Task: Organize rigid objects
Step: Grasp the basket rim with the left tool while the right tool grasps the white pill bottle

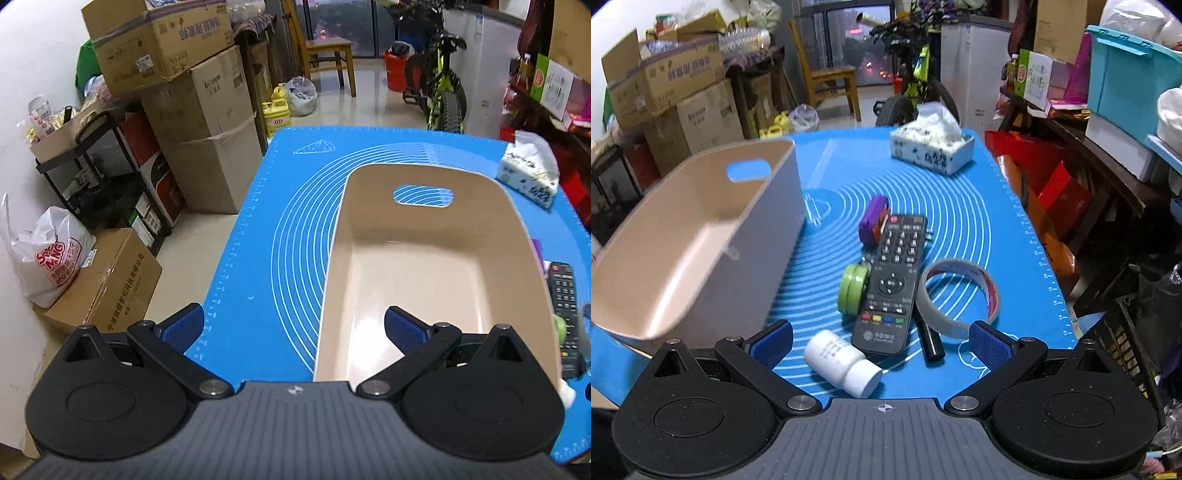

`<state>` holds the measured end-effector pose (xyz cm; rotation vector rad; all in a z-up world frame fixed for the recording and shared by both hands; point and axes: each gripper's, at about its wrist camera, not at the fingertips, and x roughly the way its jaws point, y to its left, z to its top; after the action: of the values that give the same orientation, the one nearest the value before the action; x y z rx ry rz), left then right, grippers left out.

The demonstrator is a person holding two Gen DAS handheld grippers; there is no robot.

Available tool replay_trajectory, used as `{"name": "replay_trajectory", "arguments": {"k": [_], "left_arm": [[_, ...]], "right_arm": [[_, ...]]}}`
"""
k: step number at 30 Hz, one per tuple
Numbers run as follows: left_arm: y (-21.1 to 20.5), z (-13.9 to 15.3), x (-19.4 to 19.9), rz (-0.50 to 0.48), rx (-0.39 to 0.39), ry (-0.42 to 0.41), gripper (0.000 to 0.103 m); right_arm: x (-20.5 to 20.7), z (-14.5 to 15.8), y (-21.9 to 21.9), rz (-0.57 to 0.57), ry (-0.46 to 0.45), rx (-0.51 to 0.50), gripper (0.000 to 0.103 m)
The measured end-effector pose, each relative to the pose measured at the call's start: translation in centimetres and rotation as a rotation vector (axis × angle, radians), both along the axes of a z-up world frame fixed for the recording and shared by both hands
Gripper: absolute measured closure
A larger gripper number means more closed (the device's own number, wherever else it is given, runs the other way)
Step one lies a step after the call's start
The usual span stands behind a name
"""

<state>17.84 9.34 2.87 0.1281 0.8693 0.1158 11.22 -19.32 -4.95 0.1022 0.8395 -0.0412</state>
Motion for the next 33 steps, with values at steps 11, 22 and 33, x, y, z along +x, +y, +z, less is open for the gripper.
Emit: {"name": "replay_trajectory", "arguments": {"k": [11, 22, 33], "left_arm": [[2.0, -4.3, 2.8, 0.044, -0.008, 0.118, 0.001], [2.9, -6.2, 3.9, 0.031, -0.06, 0.193, 0.027], [2.7, -7.3, 4.1, -0.07, -0.122, 0.232, 0.064]], "right_arm": [[2.5, -3.8, 0.8, 0.042, 0.074, 0.005, 0.004], [2.9, -5.9, 2.1, 0.11, 0.128, 0.018, 0.019], [3.5, -6.1, 2.7, 0.198, 0.18, -0.039, 0.038]]}}
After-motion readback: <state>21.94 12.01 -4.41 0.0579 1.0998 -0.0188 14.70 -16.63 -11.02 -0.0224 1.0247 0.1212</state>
